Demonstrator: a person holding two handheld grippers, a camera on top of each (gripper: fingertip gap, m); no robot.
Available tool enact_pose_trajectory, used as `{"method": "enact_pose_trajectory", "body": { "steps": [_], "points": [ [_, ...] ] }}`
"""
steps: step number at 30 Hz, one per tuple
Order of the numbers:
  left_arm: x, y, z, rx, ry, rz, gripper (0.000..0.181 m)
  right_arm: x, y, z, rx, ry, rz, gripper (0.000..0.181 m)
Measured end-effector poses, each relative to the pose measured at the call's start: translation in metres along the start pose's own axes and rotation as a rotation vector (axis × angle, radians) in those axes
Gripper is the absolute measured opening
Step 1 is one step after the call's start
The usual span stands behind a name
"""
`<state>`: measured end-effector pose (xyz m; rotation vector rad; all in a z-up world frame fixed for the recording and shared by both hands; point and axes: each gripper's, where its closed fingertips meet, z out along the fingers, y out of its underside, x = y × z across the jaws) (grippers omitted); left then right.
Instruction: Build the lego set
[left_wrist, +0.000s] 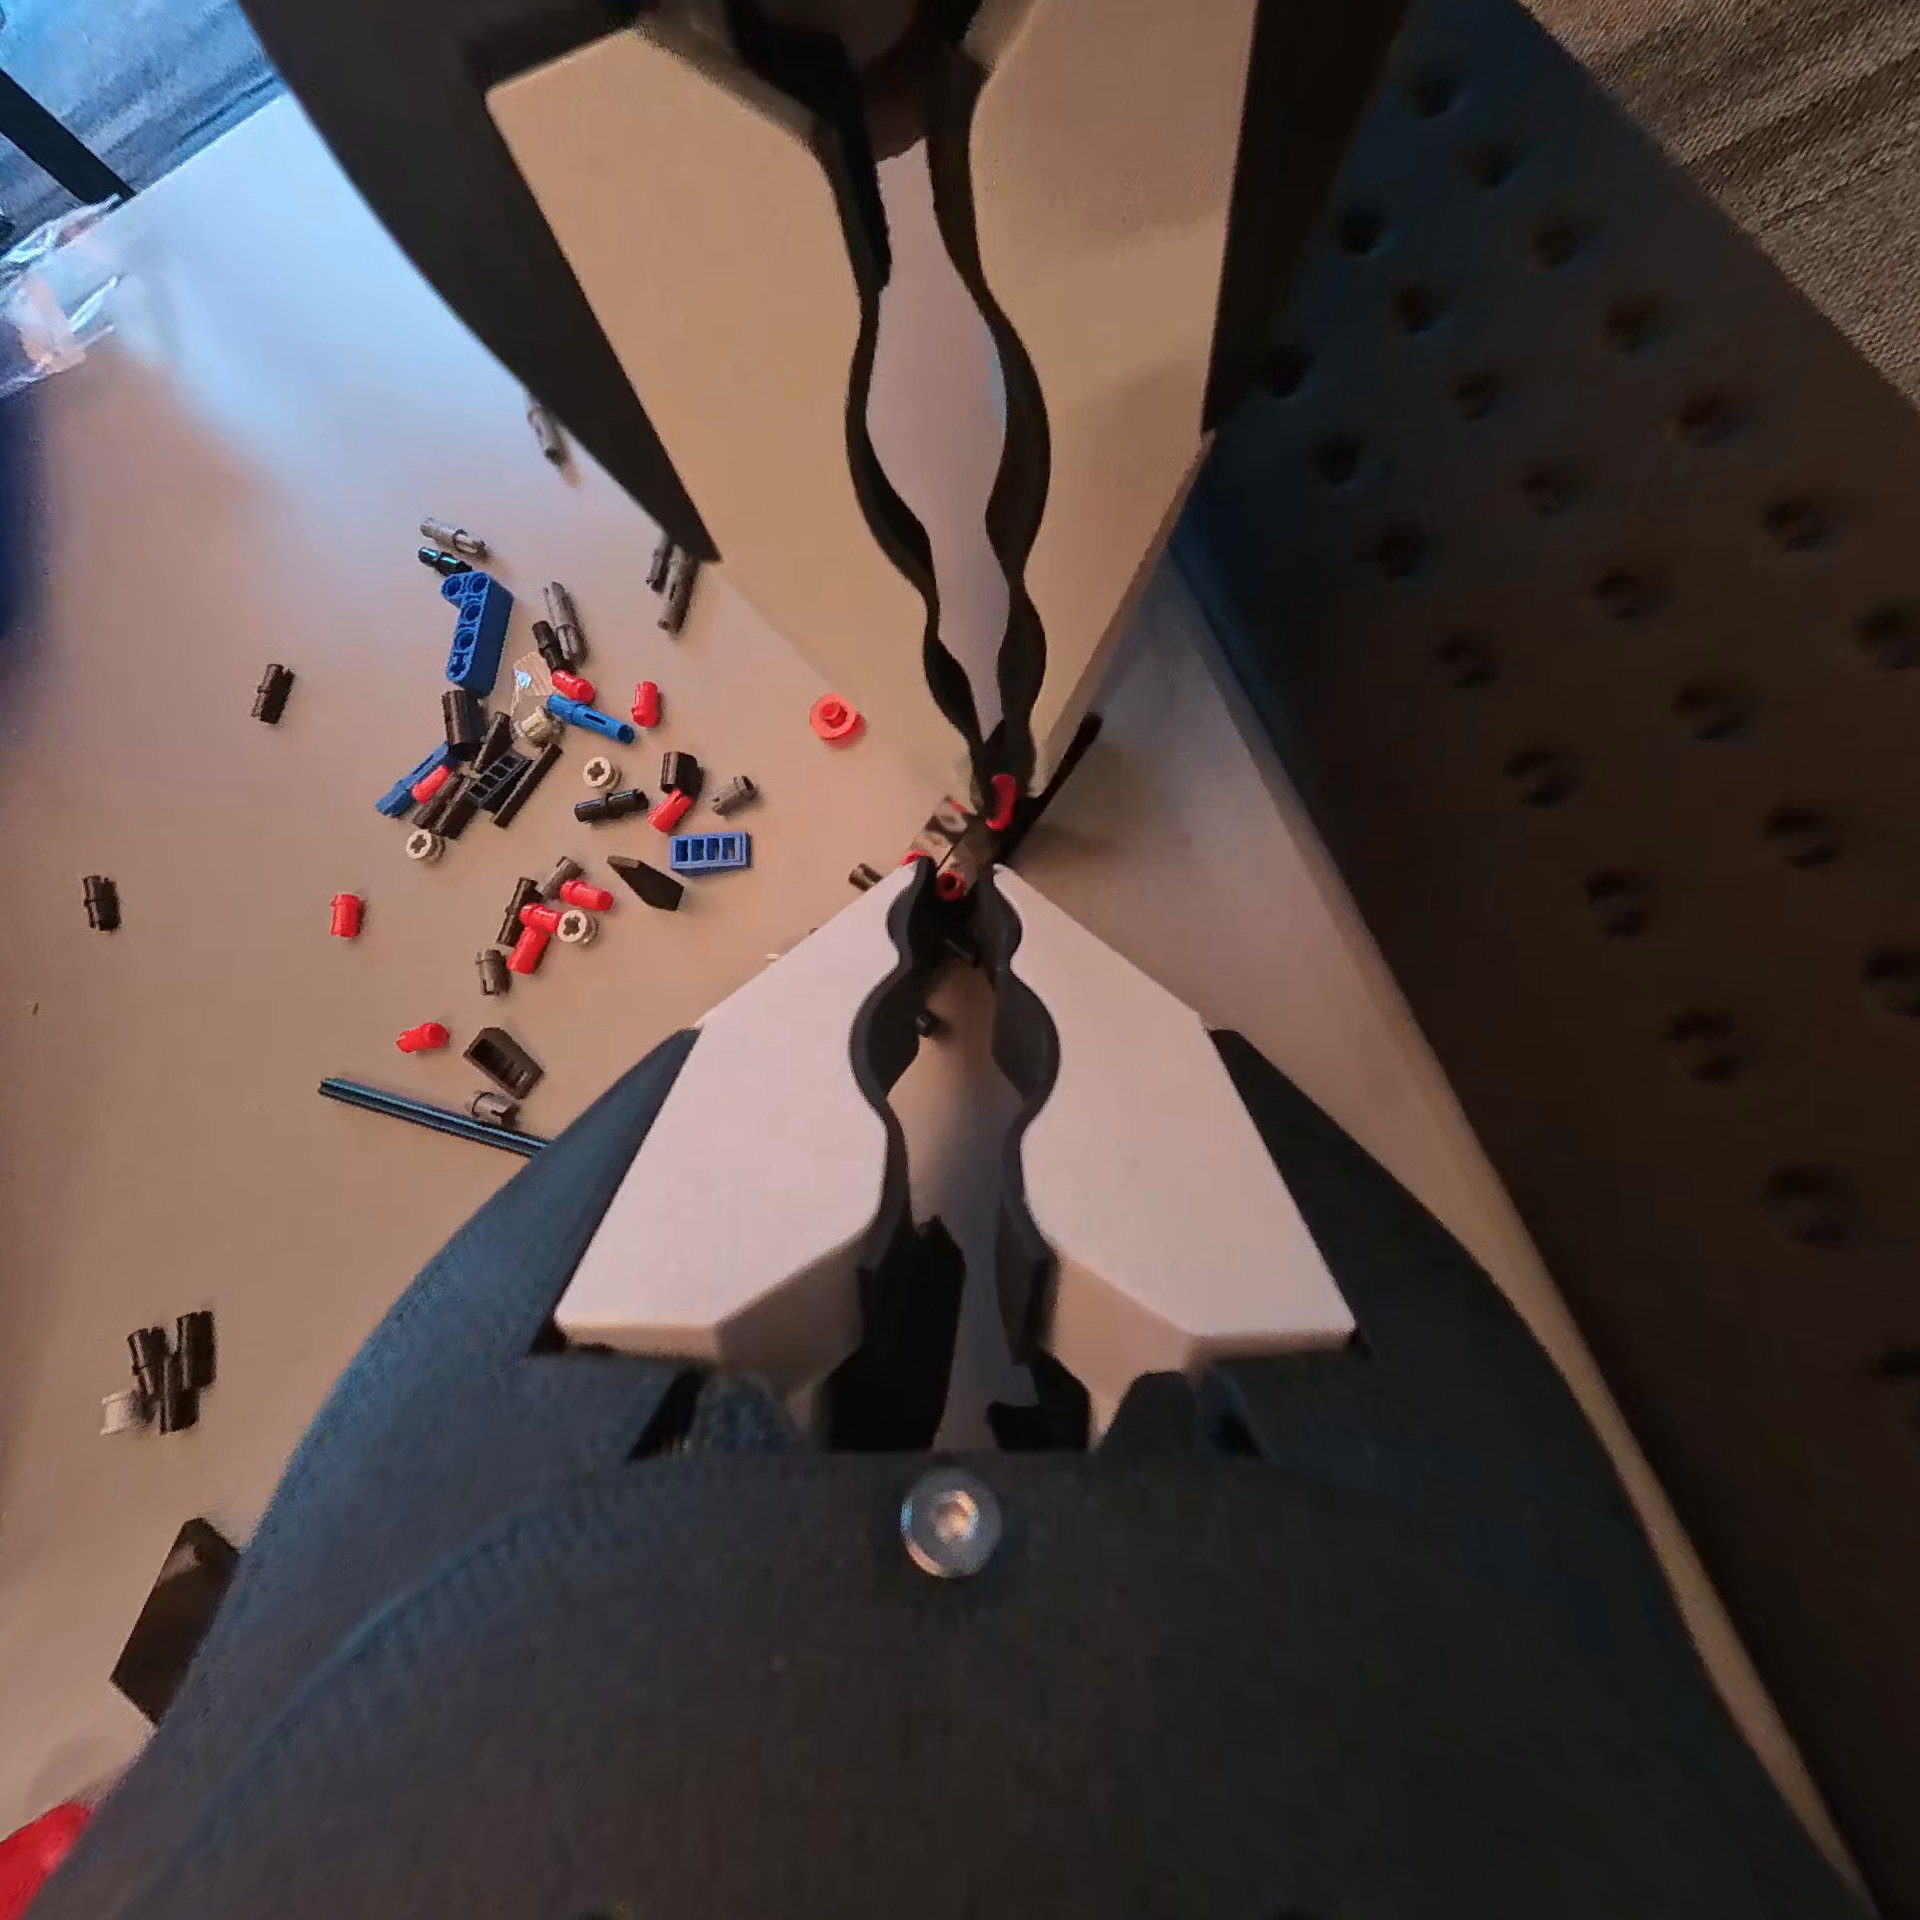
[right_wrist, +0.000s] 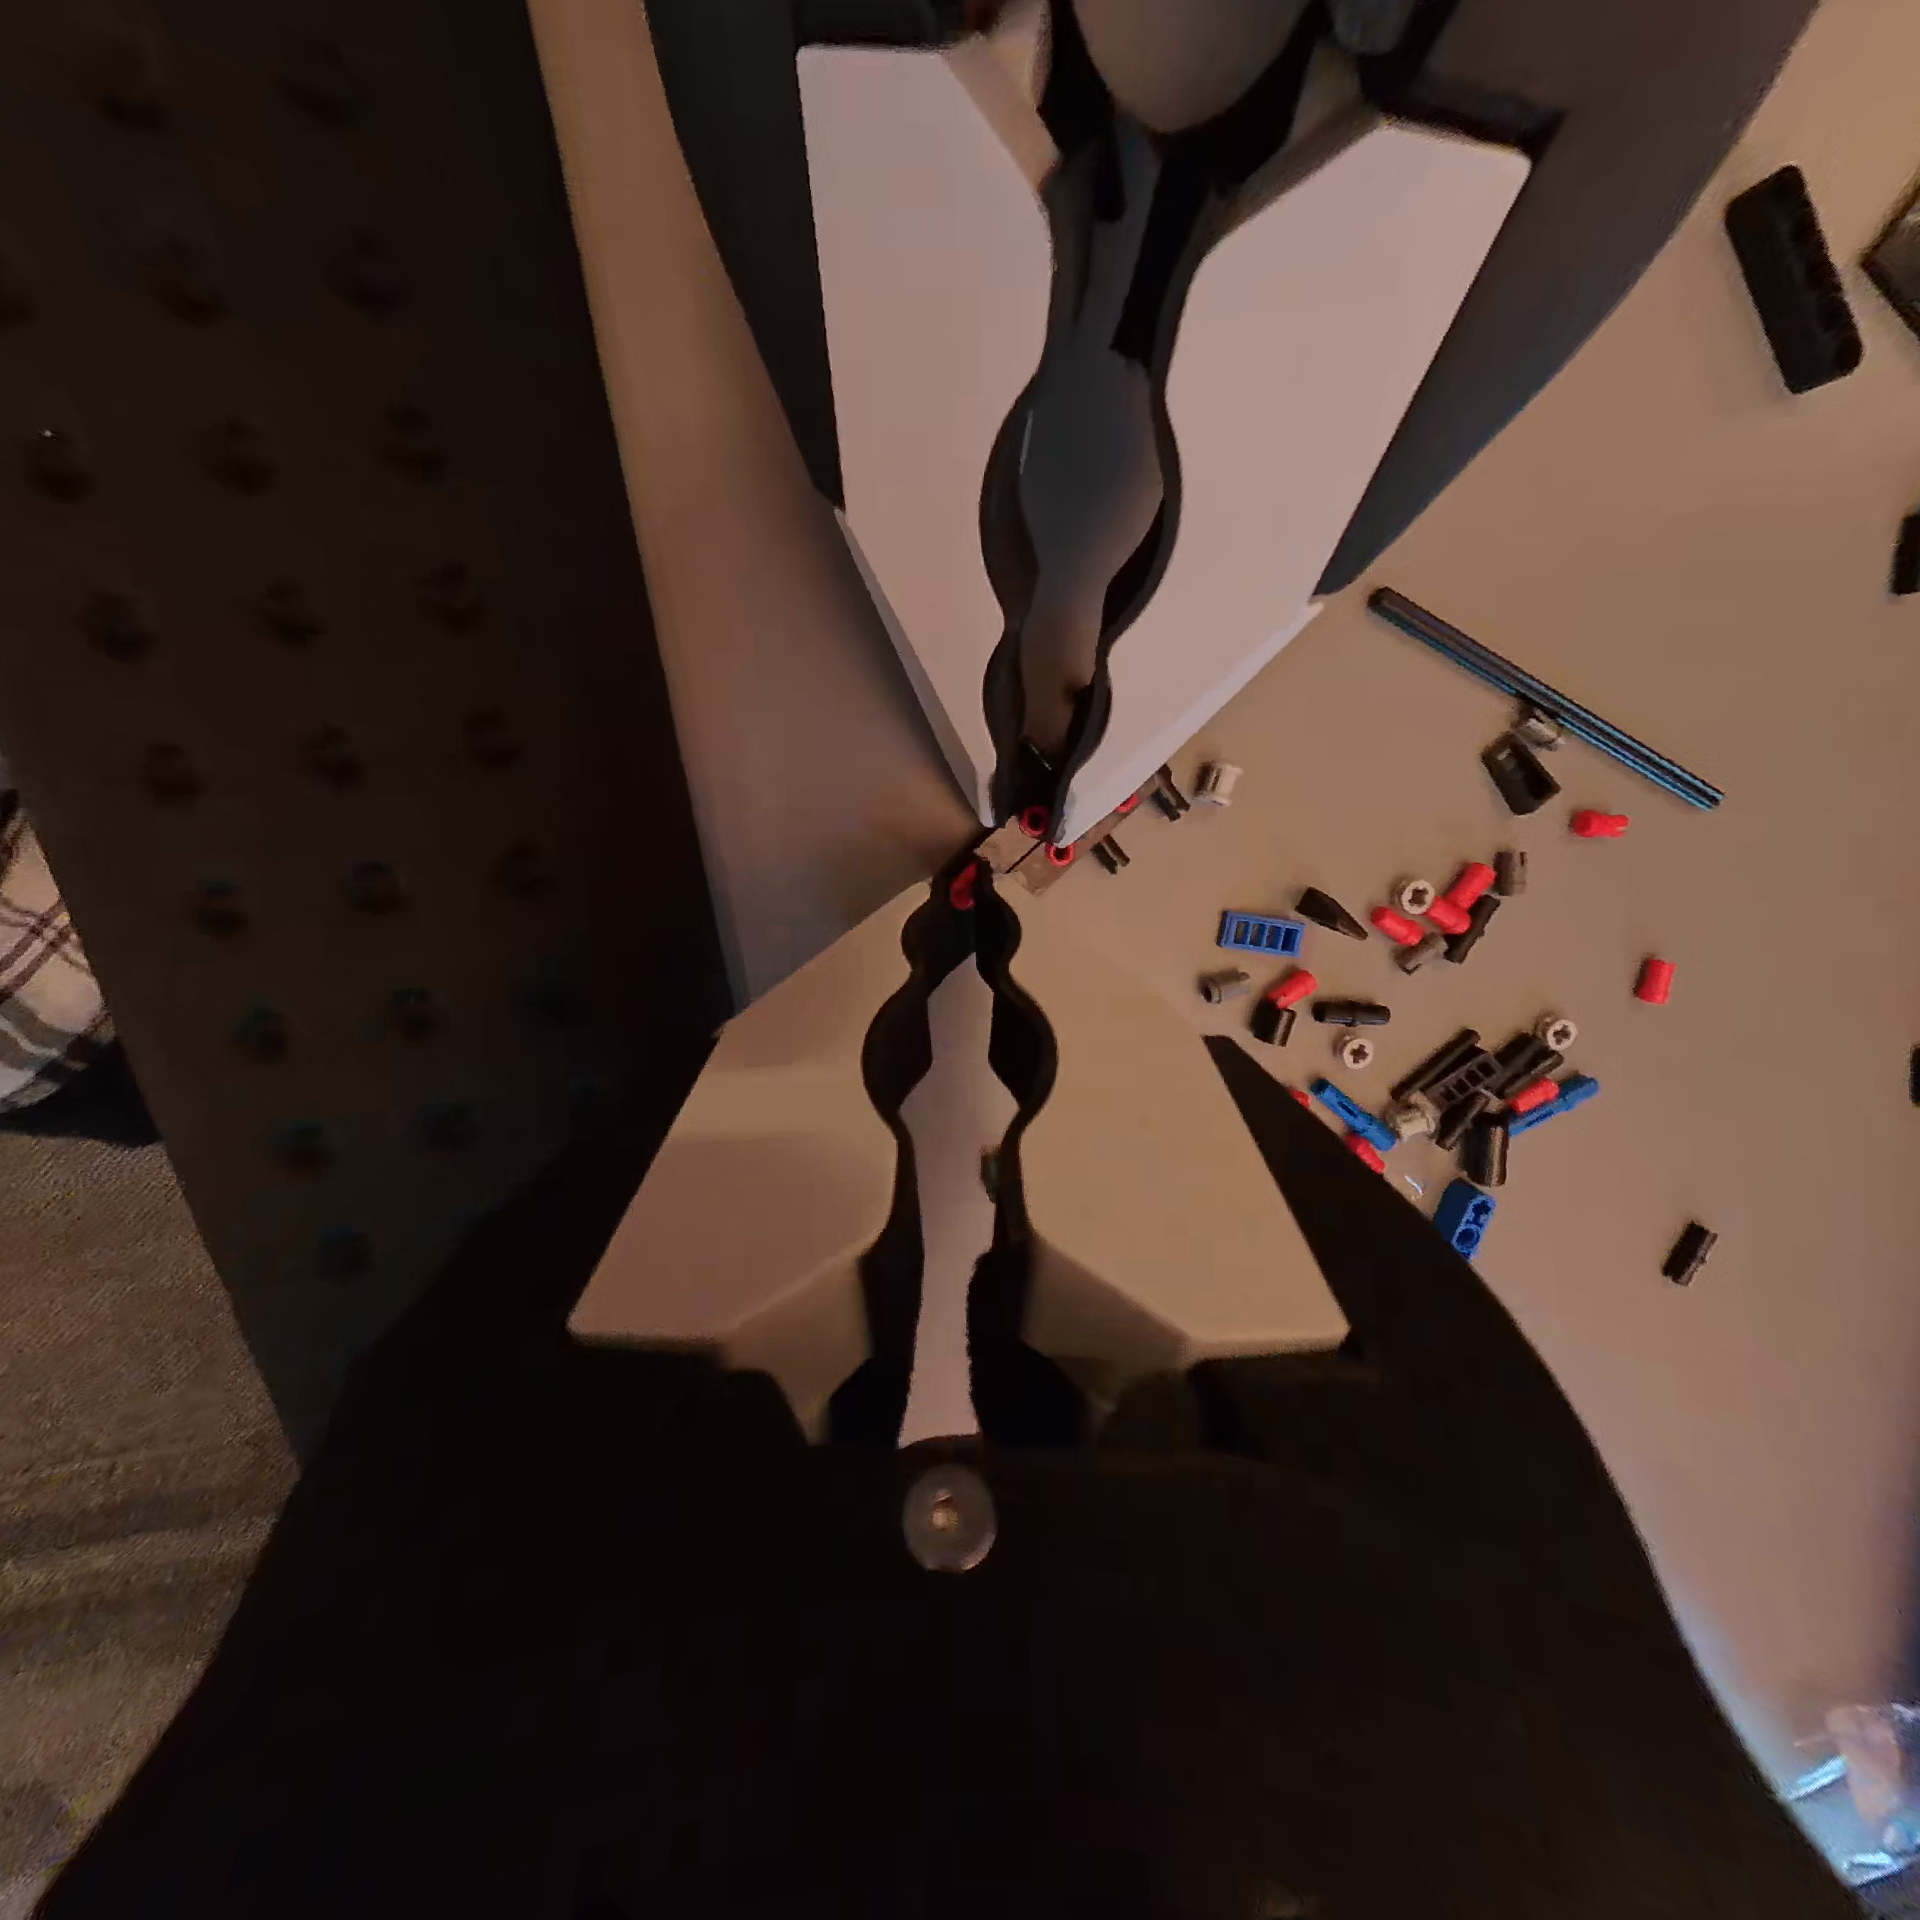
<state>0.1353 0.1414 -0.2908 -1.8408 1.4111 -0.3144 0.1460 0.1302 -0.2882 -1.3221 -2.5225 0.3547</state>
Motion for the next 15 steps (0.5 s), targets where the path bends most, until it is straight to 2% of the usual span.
{"method": "enact_pose_trajectory", "body": {
  "steps": [1, 8, 15],
  "points": [
    [0.0003, -0.0002, 0.0001, 0.004, 0.003, -0.003, 0.006, -0.0003, 0.0003, -0.0001, -0.004, -0.020, -0.007, 0.002],
    [0.0020, -0.0015, 0.0010, 0.028, 0.016, -0.019, 0.006, -0.0028, 0.0011, 0.0002, -0.049, -0.158, -0.072, 0.002],
    [0.0033, -0.0017, 0.0009, 0.045, 0.025, -0.031, 0.007, -0.0040, 0.0008, 0.0010, -0.056, -0.226, -0.143, 0.002]
  ]
}}
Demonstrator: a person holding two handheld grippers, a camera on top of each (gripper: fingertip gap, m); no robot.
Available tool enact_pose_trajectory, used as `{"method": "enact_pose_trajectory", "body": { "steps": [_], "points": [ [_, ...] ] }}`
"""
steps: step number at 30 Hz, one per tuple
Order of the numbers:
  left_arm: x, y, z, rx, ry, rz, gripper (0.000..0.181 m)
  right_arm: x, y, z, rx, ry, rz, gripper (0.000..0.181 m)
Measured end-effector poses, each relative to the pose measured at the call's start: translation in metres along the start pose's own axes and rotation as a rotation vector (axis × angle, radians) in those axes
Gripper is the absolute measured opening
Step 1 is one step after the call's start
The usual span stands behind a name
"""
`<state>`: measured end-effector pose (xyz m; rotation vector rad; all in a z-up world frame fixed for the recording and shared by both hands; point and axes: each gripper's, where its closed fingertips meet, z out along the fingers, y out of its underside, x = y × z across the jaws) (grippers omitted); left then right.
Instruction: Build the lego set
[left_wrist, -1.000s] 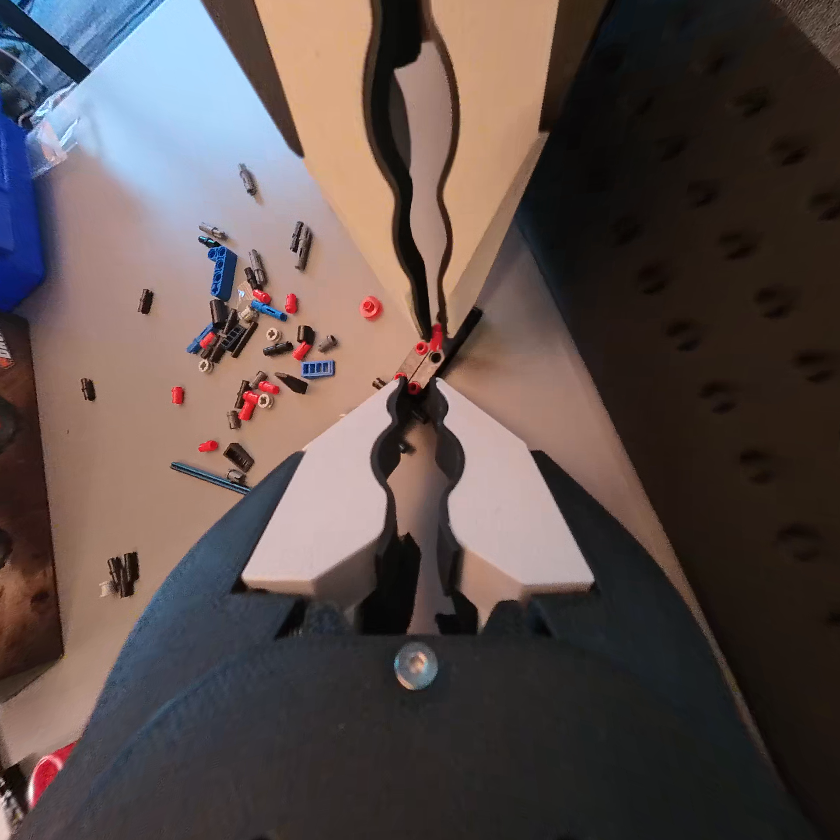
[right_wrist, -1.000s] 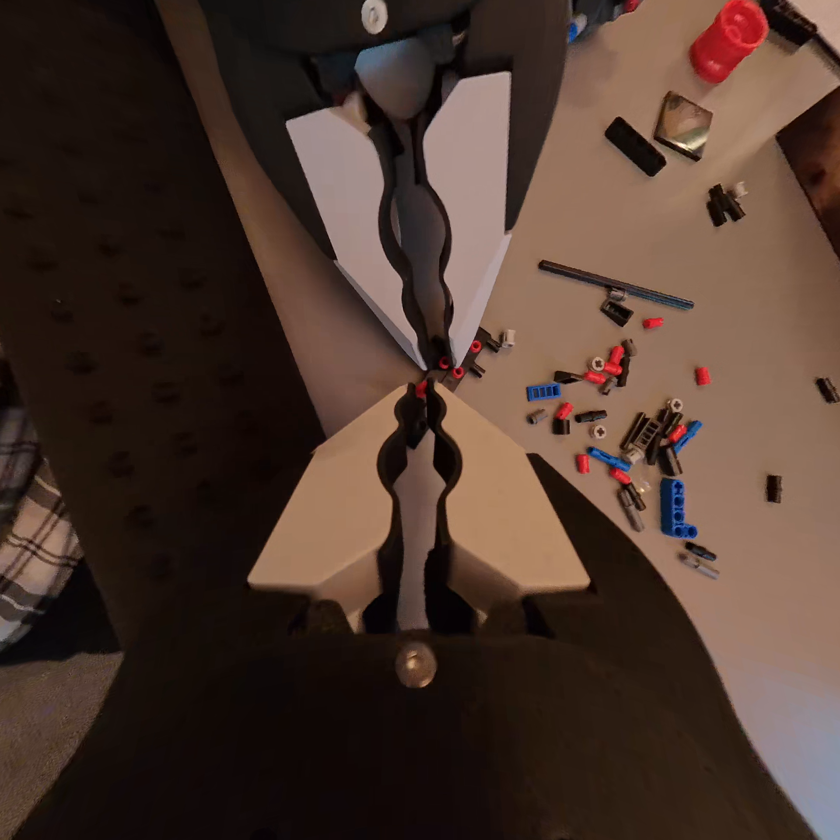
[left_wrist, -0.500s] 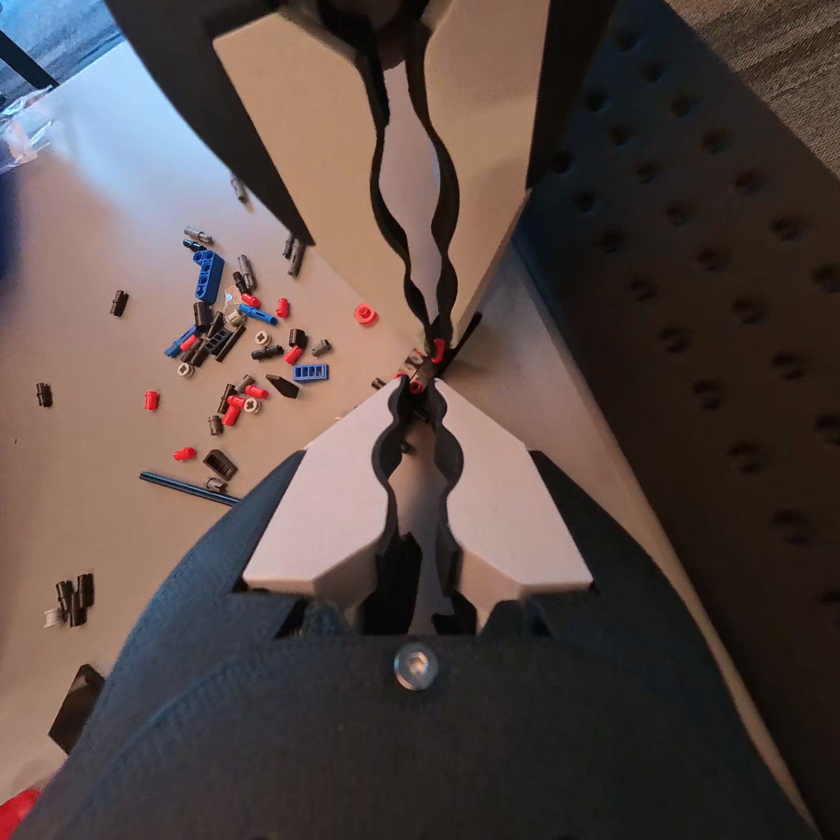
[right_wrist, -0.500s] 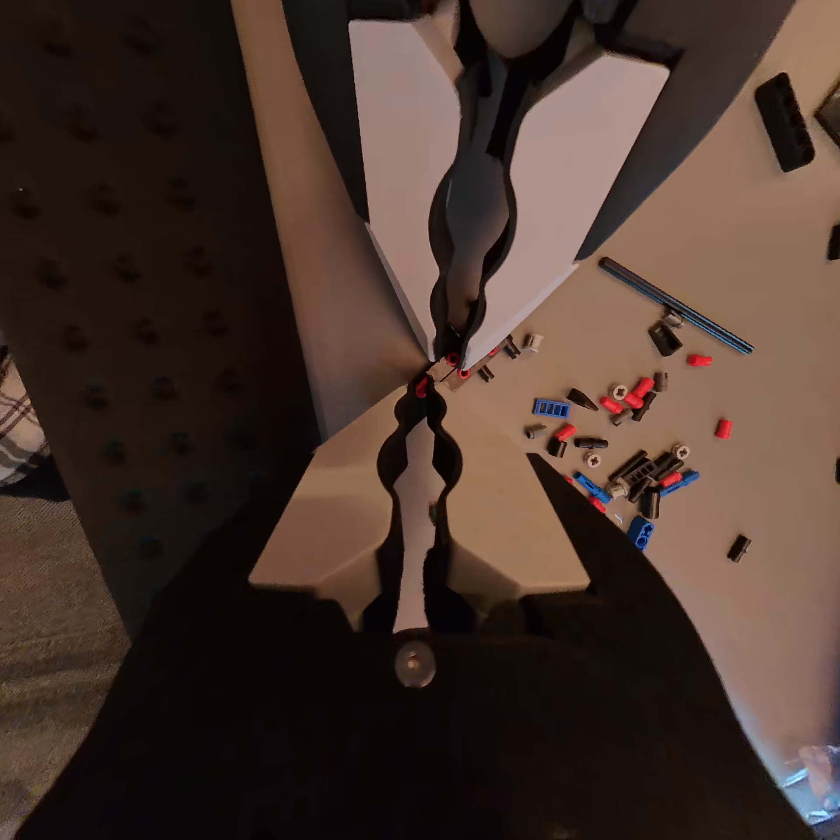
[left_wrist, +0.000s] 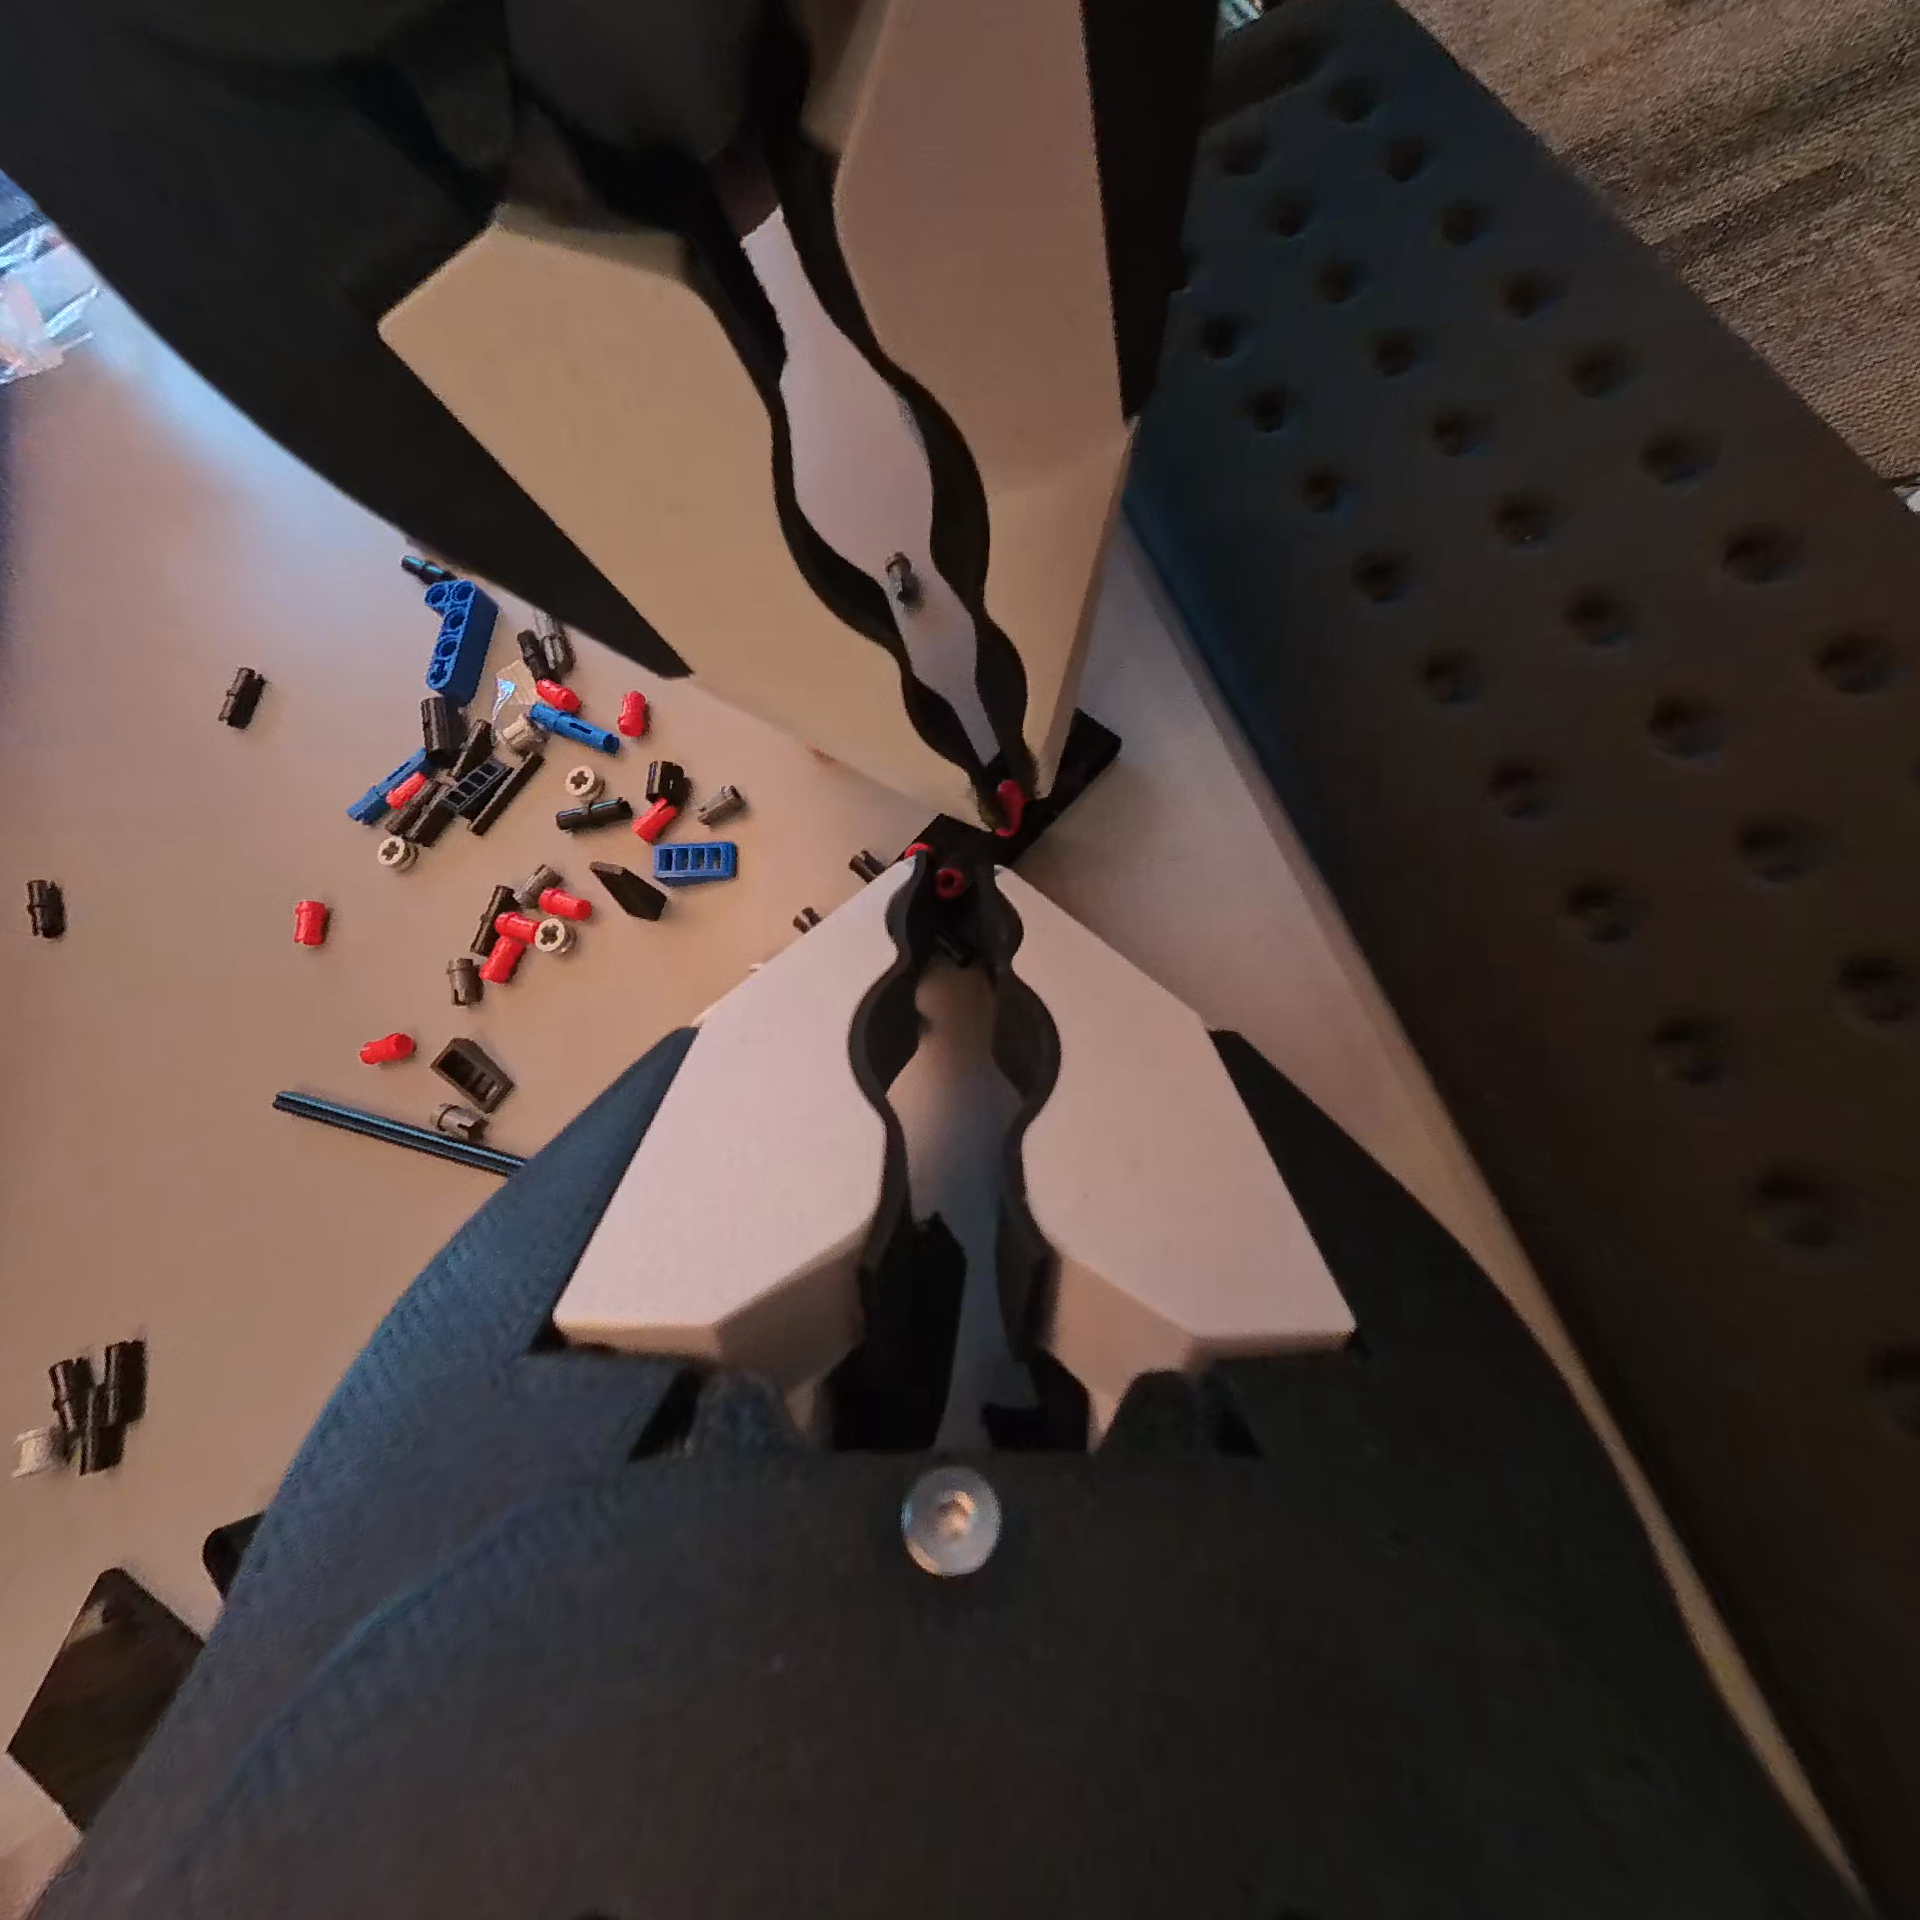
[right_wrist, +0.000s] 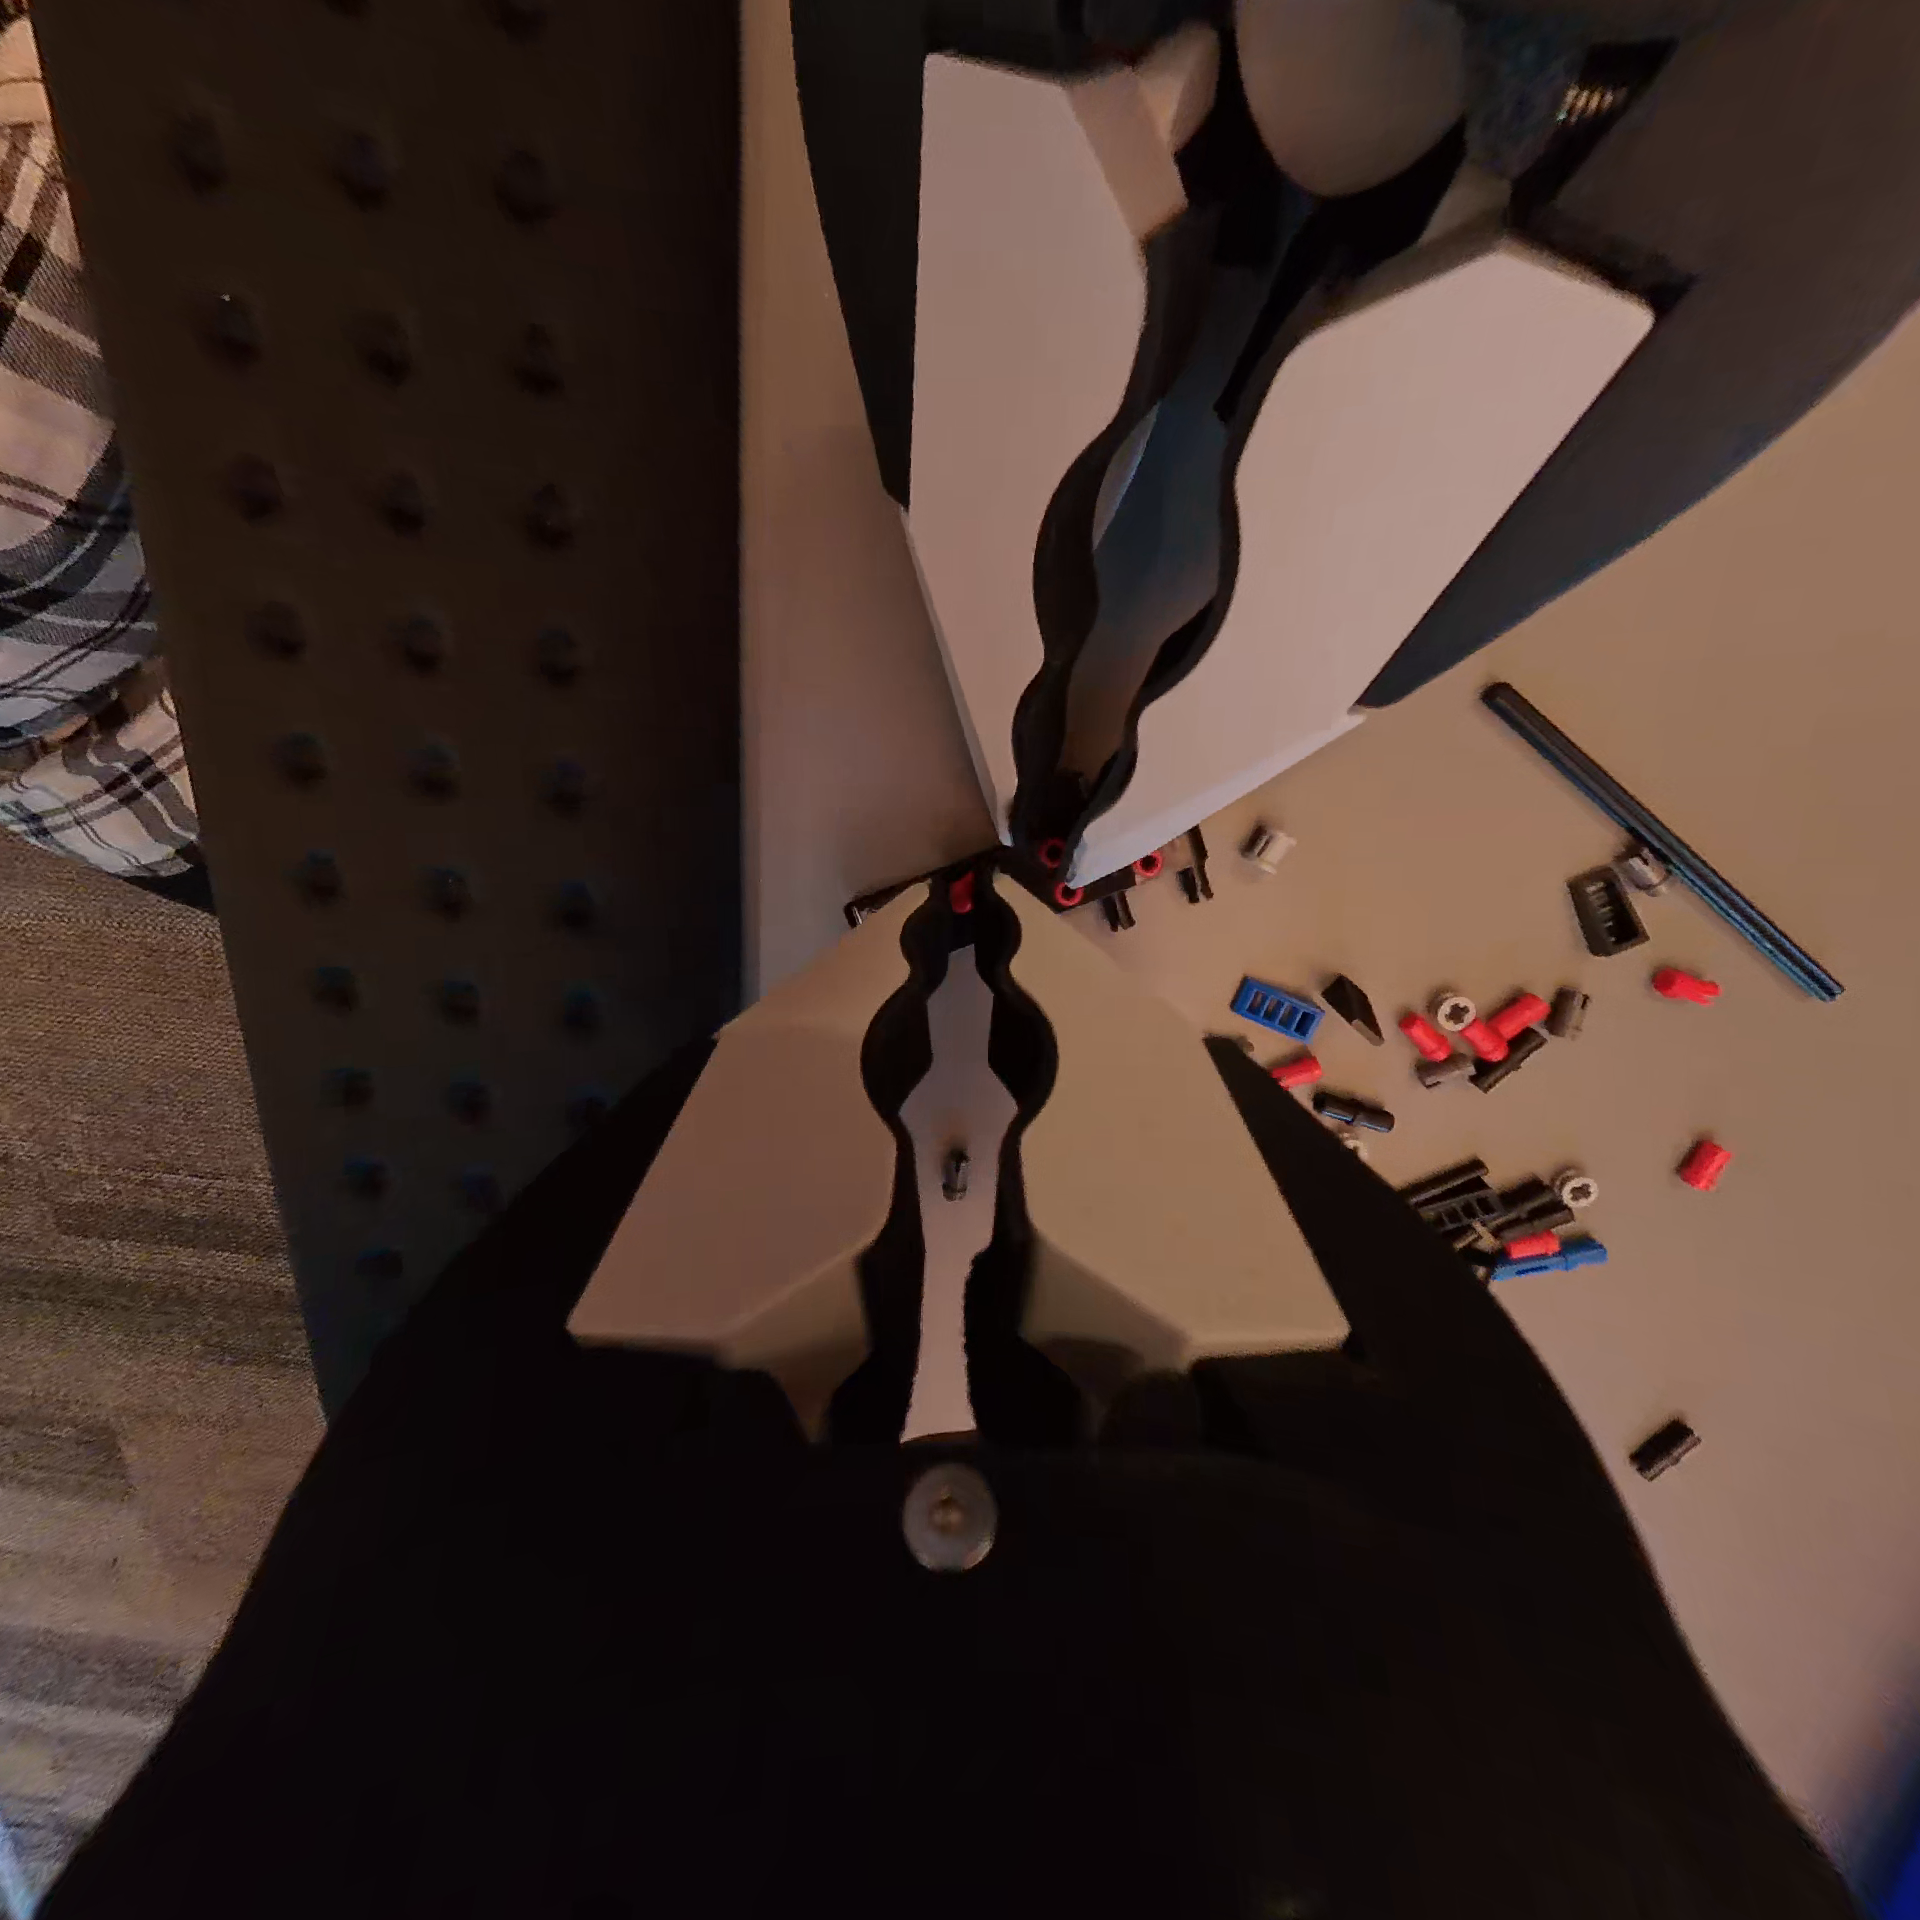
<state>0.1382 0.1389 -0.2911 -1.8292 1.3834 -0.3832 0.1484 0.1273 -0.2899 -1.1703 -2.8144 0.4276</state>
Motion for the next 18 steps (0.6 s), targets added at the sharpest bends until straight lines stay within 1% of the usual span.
{"method": "enact_pose_trajectory", "body": {
  "steps": [4, 8, 18],
  "points": [
    [0.0006, -0.0002, 0.0000, 0.003, 0.010, -0.010, 0.007, -0.0004, -0.0007, 0.0008, 0.040, -0.005, -0.003, 0.003],
    [0.0015, -0.0005, 0.0001, 0.007, 0.021, -0.018, 0.007, -0.0010, -0.0017, 0.0013, 0.023, -0.026, -0.034, 0.003],
    [0.0025, -0.0014, -0.0005, 0.015, 0.076, -0.067, 0.007, -0.0022, -0.0028, 0.0010, 0.152, -0.203, 0.026, 0.004]
  ]
}}
